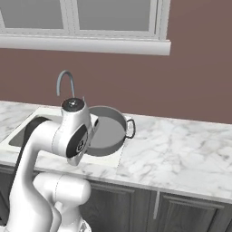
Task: Move the pot and pan from the stove into the sink.
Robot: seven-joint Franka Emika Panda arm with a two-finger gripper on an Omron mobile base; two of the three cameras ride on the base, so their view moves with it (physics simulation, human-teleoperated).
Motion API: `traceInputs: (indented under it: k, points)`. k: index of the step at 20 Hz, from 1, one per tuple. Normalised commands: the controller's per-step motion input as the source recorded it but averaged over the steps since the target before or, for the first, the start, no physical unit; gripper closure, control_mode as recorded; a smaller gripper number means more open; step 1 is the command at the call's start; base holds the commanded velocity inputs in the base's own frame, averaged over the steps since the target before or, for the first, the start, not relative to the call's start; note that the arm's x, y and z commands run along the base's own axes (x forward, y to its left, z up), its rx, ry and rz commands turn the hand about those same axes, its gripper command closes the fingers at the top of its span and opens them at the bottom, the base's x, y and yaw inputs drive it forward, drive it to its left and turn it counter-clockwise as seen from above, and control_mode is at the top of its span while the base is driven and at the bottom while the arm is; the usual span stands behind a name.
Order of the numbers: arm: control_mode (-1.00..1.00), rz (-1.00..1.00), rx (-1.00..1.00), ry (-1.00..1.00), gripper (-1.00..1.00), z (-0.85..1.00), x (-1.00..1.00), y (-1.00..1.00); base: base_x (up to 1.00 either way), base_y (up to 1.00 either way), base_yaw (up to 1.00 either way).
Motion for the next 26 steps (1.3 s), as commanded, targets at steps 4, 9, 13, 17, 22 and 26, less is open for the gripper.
traceInputs:
  k: [4, 9, 13, 17, 22, 26]
  points:
    - [-1.0, -0.01, 0.0, 0.0, 1.0, -0.01, 0.15, 0.12, 0.0, 0.0, 0.0]
    - [-1.0, -0.08, 0.0, 0.0, 1.0, -0.1, 0.64, 0.53, 0.0, 0.0, 0.0]
    - [-1.0, -0.09, -0.04, -0.01, 1.0, -0.08, 0.43, 0.43, 0.0, 0.0, 0.0]
    - [-1.0, -0.01, -0.01, 0.0, 1.0, -0.02, 0.03, 0.05, 0.0, 0.0, 0.0]
    - [-1.0, 0.04, 0.0, 0.01, 1.0, -0.14, 0.01, 0.0, 0.0, 0.0, 0.0]
    - [-1.0, 0.17, 0.0, 0.02, 1.0, -0.28, 0.0, 0.0, 0.0, 0.0, 0.0]
